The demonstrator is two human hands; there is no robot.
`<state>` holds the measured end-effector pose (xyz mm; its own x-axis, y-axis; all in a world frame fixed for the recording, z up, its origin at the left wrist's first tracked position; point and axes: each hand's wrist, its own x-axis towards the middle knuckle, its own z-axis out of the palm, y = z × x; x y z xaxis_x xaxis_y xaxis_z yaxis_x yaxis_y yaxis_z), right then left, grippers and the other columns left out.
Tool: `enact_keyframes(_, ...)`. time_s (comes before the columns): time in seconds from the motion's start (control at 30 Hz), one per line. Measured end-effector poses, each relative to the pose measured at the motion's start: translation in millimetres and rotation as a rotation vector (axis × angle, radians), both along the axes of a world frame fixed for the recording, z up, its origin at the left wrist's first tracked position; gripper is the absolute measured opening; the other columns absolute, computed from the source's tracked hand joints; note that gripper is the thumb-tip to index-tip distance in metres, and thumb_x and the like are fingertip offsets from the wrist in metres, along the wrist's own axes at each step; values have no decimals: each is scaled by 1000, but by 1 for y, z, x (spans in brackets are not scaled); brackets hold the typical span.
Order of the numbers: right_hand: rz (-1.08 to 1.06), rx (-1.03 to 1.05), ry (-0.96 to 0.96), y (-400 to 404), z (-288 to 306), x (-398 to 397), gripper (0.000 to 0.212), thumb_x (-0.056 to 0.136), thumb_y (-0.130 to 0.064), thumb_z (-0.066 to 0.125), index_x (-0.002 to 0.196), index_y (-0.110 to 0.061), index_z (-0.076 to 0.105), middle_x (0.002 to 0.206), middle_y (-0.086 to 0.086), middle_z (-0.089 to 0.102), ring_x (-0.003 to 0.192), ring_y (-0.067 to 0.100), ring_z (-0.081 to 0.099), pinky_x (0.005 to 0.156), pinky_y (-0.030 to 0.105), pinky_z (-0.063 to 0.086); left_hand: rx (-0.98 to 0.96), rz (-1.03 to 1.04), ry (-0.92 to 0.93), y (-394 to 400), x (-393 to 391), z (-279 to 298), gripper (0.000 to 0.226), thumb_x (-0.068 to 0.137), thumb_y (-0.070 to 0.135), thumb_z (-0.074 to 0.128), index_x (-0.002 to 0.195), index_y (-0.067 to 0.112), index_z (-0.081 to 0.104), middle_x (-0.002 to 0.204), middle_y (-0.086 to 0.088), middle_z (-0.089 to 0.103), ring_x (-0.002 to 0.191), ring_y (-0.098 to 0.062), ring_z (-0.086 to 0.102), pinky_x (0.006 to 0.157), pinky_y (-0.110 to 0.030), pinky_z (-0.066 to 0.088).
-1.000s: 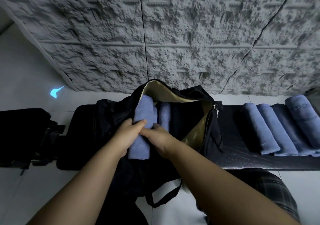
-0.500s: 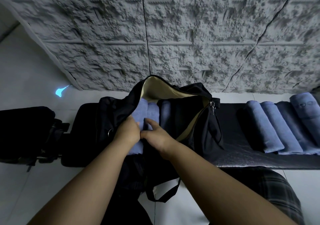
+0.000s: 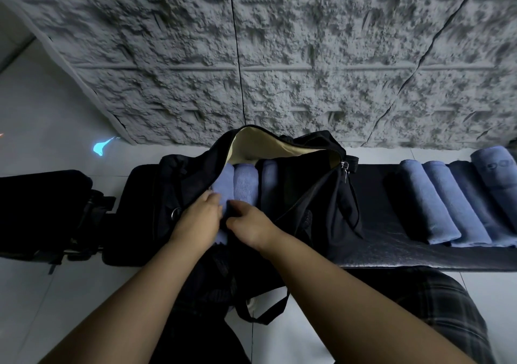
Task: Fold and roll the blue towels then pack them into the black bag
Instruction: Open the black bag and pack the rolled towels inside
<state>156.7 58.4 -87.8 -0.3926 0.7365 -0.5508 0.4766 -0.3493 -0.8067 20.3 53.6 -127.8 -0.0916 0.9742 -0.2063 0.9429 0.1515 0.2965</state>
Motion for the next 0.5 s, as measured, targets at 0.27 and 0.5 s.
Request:
enact_keyframes(0.27,31,39,-10,-2,-2,-2,46,89,-6,46,134,-14,49,123,8,61,98,11,55,55,-6,34,-54,-103,119,-8,10,-1,48,93,10,42,141,12,36,152,-10,20,137,-29,22,110,-37,27)
enact_keyframes(0.5,46,58,-41,-1,-8,-1,45,89,-5,44,132,-14,50,124,7,61,110,16,56,64,2,38,-86,-127,208,-15,9,17,55,76,15,69,124,2,48,138,-14,42,125,-30,43,100,-36,40)
